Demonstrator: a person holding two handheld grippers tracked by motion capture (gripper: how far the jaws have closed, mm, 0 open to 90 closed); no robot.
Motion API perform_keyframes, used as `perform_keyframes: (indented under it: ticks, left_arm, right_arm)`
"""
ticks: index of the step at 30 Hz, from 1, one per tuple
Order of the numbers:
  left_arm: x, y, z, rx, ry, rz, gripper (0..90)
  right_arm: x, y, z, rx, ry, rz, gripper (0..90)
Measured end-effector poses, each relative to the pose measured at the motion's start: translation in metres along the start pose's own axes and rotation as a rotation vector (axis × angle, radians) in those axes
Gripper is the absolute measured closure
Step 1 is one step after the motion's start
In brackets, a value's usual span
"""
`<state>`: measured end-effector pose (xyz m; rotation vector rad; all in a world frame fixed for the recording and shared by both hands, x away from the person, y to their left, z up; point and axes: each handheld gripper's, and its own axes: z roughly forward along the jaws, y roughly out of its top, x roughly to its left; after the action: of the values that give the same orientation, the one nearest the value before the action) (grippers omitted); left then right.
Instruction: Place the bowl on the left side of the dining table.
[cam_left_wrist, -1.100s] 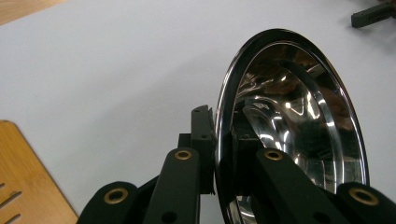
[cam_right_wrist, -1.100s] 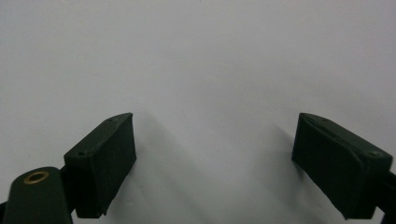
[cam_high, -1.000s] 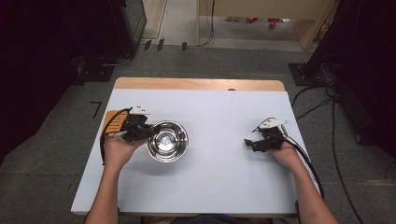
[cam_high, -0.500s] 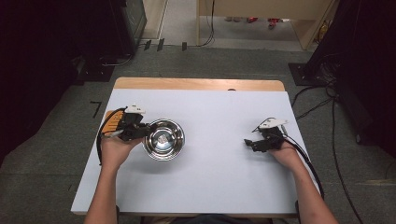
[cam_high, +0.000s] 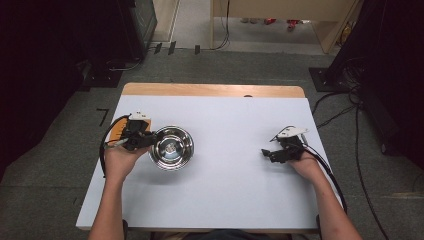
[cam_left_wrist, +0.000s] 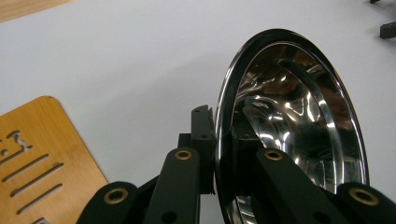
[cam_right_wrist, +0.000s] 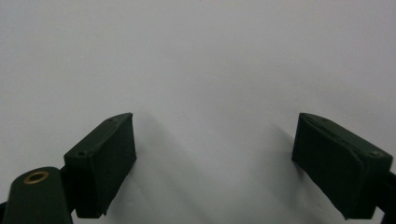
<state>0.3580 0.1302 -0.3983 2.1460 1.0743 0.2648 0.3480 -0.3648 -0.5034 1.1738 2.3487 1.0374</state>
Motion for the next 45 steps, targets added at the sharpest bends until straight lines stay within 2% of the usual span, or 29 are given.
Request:
perform_keyframes:
  ticks: [18, 27, 34, 37, 45]
  left_arm:
    - [0.012, -0.003, -0.001, -0.005, 0.016, -0.033, 84.7]
    - [0.02, -0.006, -0.002, -0.006, 0.036, -0.06, 84.7]
    - [0.026, -0.008, -0.002, -0.006, 0.047, -0.065, 84.7]
    - [0.03, -0.009, -0.001, -0.01, 0.045, -0.076, 84.7]
    - [0.042, -0.014, -0.001, -0.007, 0.073, -0.105, 84.7]
  right_arm:
    - [0.0, 0.0, 0.0, -0.001, 0.0, -0.001, 12.9]
    - [0.0, 0.0, 0.0, -0.001, 0.0, -0.001, 13.0]
    - [0.0, 0.0, 0.0, -0.001, 0.0, -0.001, 12.9]
    - [0.0, 0.0, 0.0, -0.001, 0.0, -0.001, 13.0]
    - [0.0, 0.0, 0.0, -0.001, 0.0, -0.002, 13.0]
